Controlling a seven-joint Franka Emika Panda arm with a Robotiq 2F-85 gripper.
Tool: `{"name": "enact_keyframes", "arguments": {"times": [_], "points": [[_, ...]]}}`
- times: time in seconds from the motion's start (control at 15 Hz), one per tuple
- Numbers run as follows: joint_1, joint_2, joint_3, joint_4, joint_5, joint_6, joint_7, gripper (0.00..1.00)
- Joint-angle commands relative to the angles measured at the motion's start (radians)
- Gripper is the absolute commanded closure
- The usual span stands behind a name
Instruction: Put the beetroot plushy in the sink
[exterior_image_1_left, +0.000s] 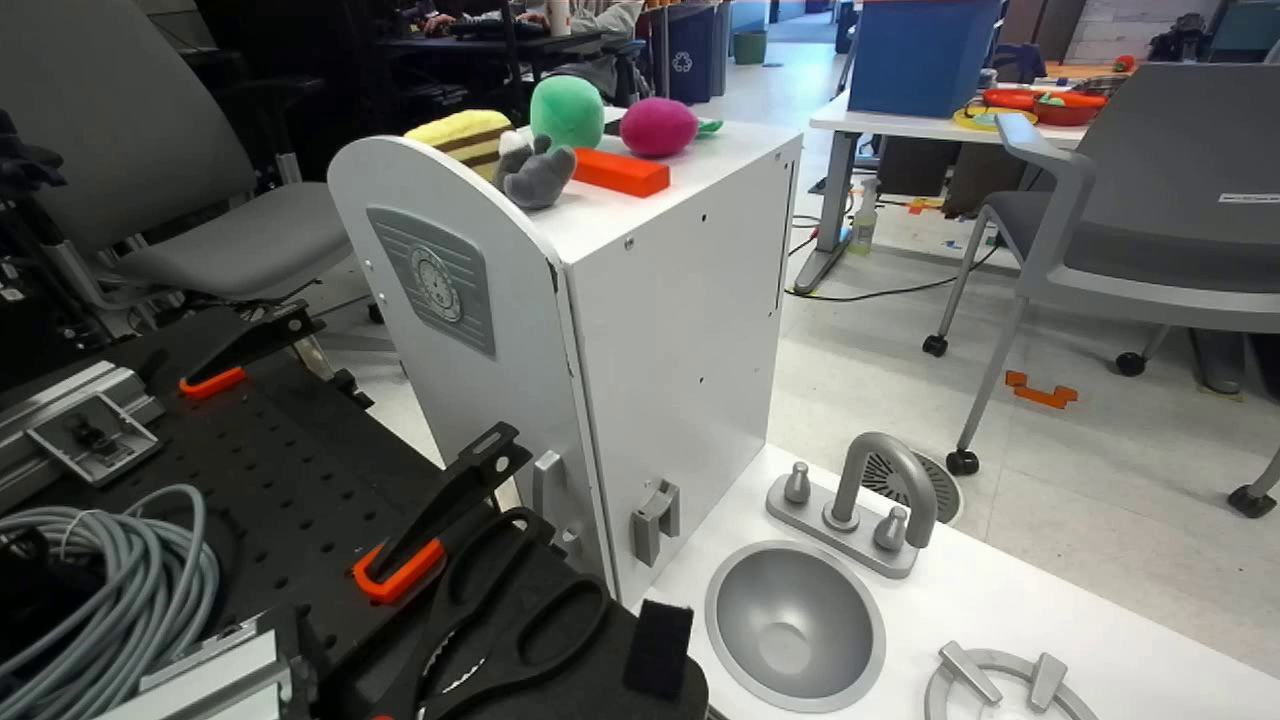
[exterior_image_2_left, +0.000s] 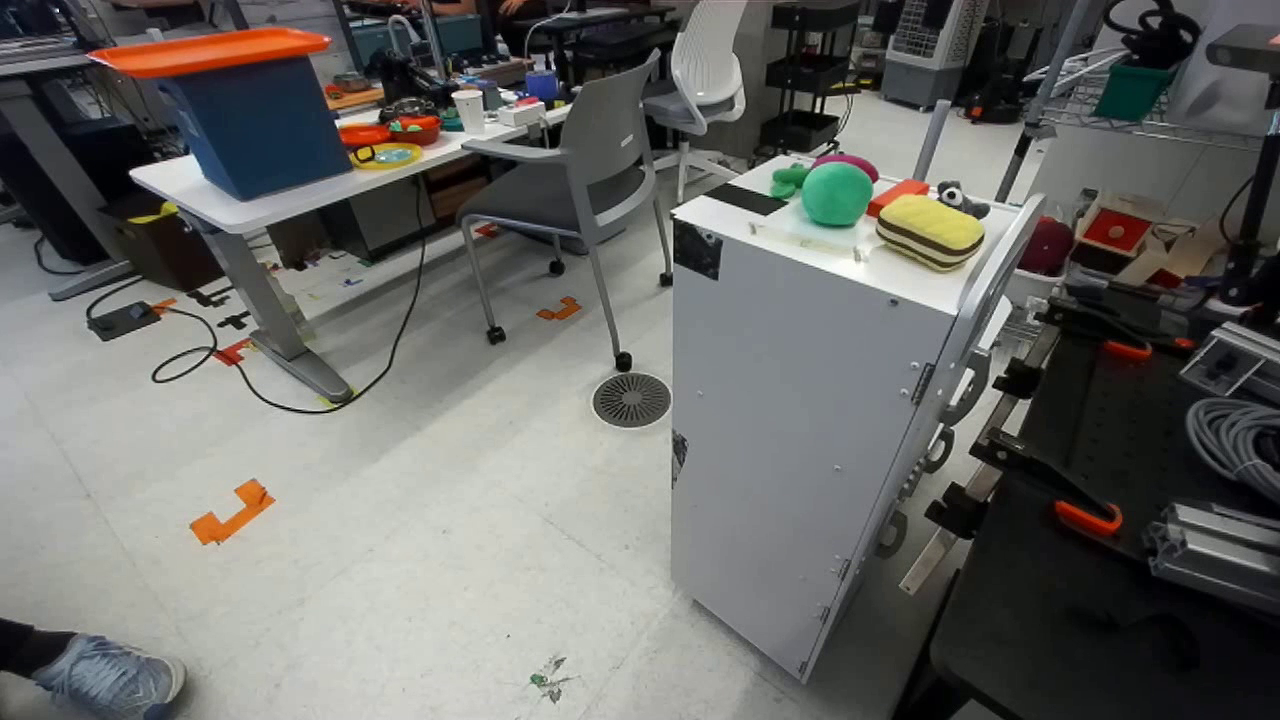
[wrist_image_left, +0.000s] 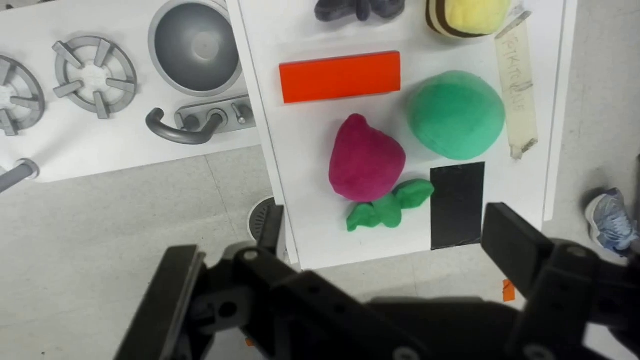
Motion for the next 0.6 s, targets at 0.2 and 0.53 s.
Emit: {"name": "enact_keyframes", "arguments": {"times": [0.2, 0.53], "points": [[0.012, 0.089, -0.004, 0.047, -0.102, 0.049, 0.045, 0.00], [0.031, 0.188, -0.002, 0.108, -0.147, 0.067, 0.081, 0.00]]}}
